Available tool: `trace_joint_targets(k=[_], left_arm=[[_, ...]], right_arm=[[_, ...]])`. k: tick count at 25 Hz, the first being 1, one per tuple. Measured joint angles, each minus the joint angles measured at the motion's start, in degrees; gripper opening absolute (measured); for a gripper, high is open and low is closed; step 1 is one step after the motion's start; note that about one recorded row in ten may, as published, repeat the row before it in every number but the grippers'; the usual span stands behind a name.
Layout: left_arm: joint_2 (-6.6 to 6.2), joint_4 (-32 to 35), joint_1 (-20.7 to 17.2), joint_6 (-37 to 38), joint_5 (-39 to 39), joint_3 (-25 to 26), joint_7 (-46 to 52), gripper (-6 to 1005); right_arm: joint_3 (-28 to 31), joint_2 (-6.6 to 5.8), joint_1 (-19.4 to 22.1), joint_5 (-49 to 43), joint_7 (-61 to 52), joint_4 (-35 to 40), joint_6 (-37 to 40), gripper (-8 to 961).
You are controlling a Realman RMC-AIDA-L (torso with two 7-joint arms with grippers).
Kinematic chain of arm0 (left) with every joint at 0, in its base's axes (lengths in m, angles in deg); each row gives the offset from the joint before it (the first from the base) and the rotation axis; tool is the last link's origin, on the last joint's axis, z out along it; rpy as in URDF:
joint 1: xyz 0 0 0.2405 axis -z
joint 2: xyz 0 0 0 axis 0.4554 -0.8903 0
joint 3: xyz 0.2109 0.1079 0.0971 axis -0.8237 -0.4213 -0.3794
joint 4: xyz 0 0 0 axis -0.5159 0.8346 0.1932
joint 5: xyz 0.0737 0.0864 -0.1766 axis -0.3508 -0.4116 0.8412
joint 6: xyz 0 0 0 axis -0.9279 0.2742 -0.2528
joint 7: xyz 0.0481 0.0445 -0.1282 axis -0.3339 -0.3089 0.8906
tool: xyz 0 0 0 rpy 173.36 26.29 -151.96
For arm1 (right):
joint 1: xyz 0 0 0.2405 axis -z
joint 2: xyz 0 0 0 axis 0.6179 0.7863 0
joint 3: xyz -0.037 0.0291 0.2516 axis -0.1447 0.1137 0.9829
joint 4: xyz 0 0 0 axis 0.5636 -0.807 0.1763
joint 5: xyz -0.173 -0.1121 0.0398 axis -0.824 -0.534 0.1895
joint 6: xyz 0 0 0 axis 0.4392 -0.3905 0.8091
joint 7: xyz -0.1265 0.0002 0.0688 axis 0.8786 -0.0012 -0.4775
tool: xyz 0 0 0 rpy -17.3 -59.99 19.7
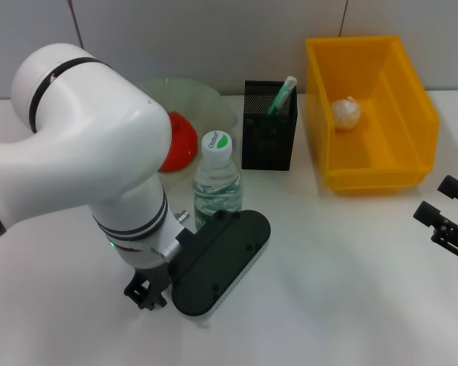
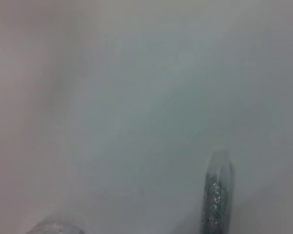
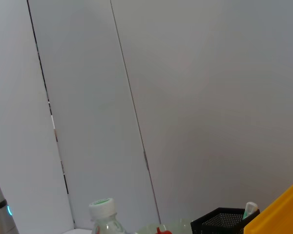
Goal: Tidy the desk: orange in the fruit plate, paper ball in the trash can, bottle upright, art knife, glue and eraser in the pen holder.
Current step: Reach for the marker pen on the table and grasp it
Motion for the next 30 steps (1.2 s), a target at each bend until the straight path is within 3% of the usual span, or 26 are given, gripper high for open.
trace_joint_targets(k=[7, 11, 28, 30], left_arm=[[0.00, -1.98, 1.03, 0.09, -0.12, -0.18, 0.30, 434], [0.00, -3.46, 1.94, 0.32, 0.07, -0.73, 1.15, 346], [0.00, -3.08, 1.93, 0.38, 0.35, -0.80, 0.54, 340], [0.00, -3.08, 1.96, 0.44, 0.36, -0.83, 0.54, 296]], right_arm=[[0.00, 0.00, 0.00, 0.09, 0.10, 0.11, -0.02, 709], [0.09, 0.00, -0.18, 0.21, 0.10, 0.12, -0.01, 709], [0.25, 0.00, -0.28, 0.23, 0.29, 0.19, -0.09, 708], [0.26, 0.00, -0.37, 0.23, 0.29, 0.22, -0.10, 708]])
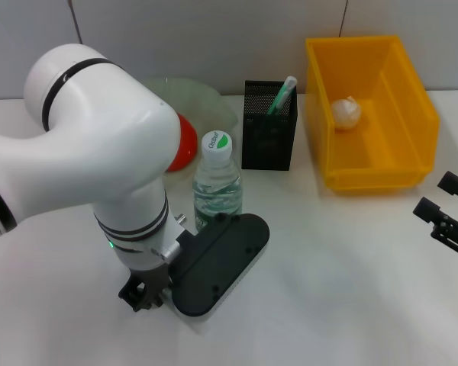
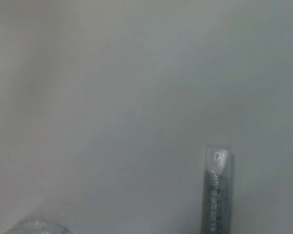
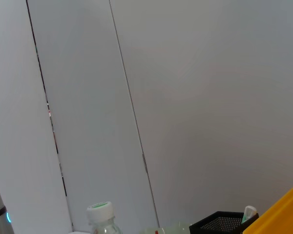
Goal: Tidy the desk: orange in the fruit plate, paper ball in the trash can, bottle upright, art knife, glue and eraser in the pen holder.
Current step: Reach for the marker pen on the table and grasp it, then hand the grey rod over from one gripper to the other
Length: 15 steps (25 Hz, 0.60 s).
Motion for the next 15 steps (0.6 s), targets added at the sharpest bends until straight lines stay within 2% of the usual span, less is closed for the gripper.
trace_joint_targets(k=[6, 15], left_arm=[[0.00, 0.03, -0.07, 0.00, -0.02, -0.61, 0.00, 203], [0.00, 0.67, -0.33, 0.23, 0.17, -0.66, 0.06, 155]], right_arm=[[0.00, 0.00, -0.19, 0.00, 0.02, 0.05, 0.00, 708], [0.00, 0.00, -0.27, 0.00, 0.01, 0.05, 0.00, 708]])
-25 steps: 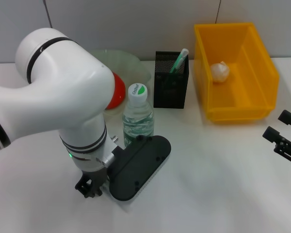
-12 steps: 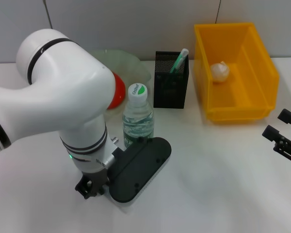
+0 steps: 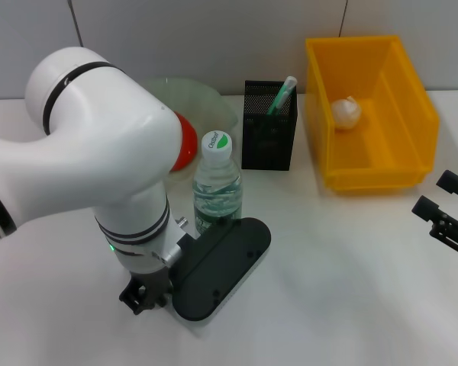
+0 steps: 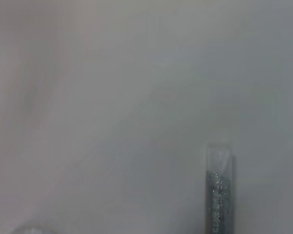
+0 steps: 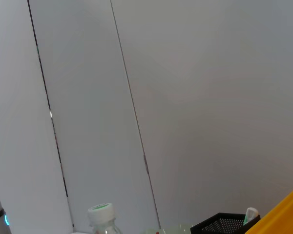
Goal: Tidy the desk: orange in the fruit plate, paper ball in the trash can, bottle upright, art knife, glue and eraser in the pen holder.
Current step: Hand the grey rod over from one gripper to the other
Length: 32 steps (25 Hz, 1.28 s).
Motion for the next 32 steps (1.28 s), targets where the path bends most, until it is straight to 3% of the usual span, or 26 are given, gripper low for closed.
trace_joint_targets(k=[7, 11, 14, 24, 28, 29, 32], left_arm=[[0.00, 1.69, -0.13, 1.87, 2.01, 1.92, 0.19, 156], [-0.01, 4.45, -0.17, 5.17, 5.74, 7.99, -0.43, 151], [-0.24, 7.10, -0.21, 7.50, 8.98, 15.36, -1.17, 147], [-0.45, 11.62, -0.73, 15.81, 16.82, 28.69, -1.05, 146], [-0.44, 11.52, -0.59, 17.98, 19.79, 31.48, -0.15, 145], [-0.45, 10.92, -0.44, 19.67, 24.33, 35.00, 1.08, 144], [-0.46, 10.57, -0.54, 20.06, 27.77, 37.30, 2.10, 143]], right_arm=[[-0.01, 0.00, 0.03, 0.00, 0.00, -0.12, 0.00, 708], [0.00, 0.00, 0.03, -0.09, 0.08, -0.10, 0.01, 708], [-0.16, 0.00, 0.29, -0.31, 0.17, -0.20, 0.01, 708], [-0.10, -0.04, 0.61, -0.35, 0.27, -0.42, 0.12, 709], [-0.09, -0.12, 0.60, -0.36, 0.30, -0.51, 0.39, 709], [-0.09, -0.16, 0.59, -0.36, 0.31, -0.57, 0.39, 709], [-0.09, -0.16, 0.58, -0.36, 0.31, -0.69, 0.45, 709]])
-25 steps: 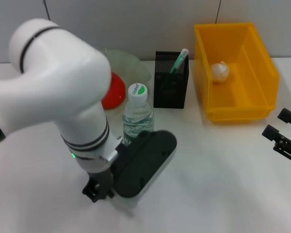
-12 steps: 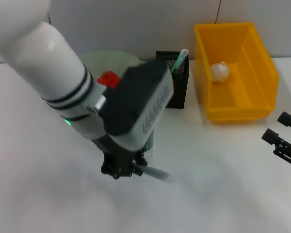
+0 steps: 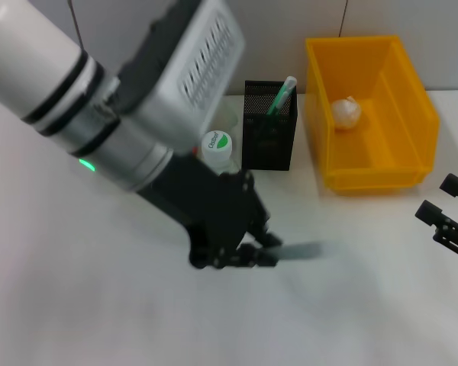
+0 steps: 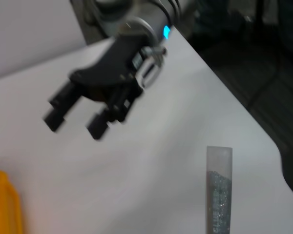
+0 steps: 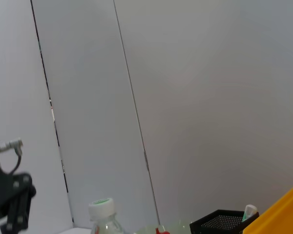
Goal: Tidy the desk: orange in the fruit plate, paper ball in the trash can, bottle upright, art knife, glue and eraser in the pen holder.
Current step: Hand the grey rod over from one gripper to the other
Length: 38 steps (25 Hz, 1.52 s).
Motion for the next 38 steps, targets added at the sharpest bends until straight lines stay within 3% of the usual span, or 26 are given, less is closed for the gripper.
trace_joint_targets(k=[2, 6, 8, 15, 17, 30, 38], left_arm=[[0.04, -0.23, -1.46, -2.11, 4.40, 2.06, 2.23, 143], [0.05, -0.46, -2.18, -3.24, 5.89, 2.25, 2.63, 143], [-0.02, -2.53, -4.22, -7.27, 10.56, 2.59, 2.55, 143], [-0.05, -10.21, -5.33, -11.73, 16.53, 3.80, 2.47, 143], [0.06, -14.05, -6.25, -14.32, 19.48, 3.29, 0.84, 143], [0.31, -21.46, -8.37, -21.15, 25.47, -0.76, -5.48, 144], [0.36, -21.71, -9.36, -23.62, 27.07, -3.38, -7.49, 144]], right_arm=[[0.00, -0.03, 0.01, 0.11, 0.00, -0.36, 0.54, 709], [0.00, -0.15, 0.07, 0.20, 0.00, -0.43, 1.27, 709], [0.00, -0.24, 0.07, 0.23, 0.00, -0.60, 1.61, 709], [0.05, -0.32, 0.64, 0.29, -0.76, -2.80, 3.46, 709], [0.07, -0.31, 0.77, 0.31, -1.63, -3.41, 4.07, 709], [0.59, -0.27, 1.18, 0.43, -7.12, -8.40, 8.57, 708], [0.62, 0.00, 0.59, 0.56, -12.03, -12.73, 12.96, 708]])
